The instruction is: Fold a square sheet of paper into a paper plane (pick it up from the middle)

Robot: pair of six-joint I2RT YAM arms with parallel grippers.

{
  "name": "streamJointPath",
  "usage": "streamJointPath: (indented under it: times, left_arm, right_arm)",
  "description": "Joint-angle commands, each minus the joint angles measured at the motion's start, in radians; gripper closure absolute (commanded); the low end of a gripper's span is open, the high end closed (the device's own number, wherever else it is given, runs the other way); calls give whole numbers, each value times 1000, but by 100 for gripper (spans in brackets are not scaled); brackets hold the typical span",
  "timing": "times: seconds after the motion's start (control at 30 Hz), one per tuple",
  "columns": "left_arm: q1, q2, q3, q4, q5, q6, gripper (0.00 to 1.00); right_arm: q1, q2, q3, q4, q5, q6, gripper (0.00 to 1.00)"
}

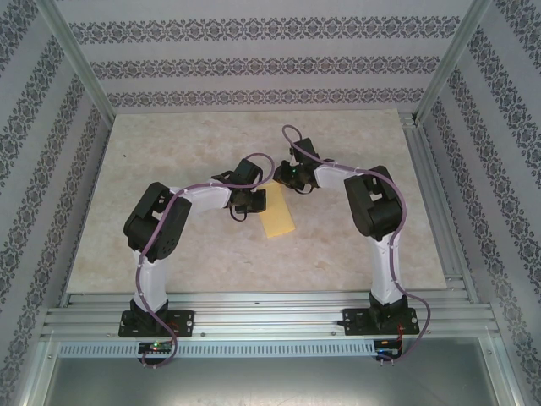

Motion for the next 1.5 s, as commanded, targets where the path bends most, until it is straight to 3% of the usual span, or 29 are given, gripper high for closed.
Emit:
streamJointPath:
  times: [0.0, 0.37, 0.73, 1.03, 1.3, 1.47]
  left_arm:
    - [-27, 95, -57, -158, -31, 21, 90]
    - [-29, 87, -37, -154, -22, 12, 90]
    - [-31, 77, -9, -167, -15, 8, 89]
    - [-29, 34, 119, -204, 44, 16, 84]
    - [-27, 40, 238, -140, 76, -23, 81]
    - [-28, 115, 306, -97, 76, -50, 86]
  right_arm:
    - [-14, -5, 46, -33, 53, -5, 83]
    - [21, -267, -282, 34, -152, -26, 86]
    - [47, -248, -373, 26, -156, -28, 90]
    - [26, -231, -404, -12, -107, -36, 91]
    - [18, -230, -444, 65, -148, -15, 91]
    - [9, -235, -488, 165, -187, 29, 90]
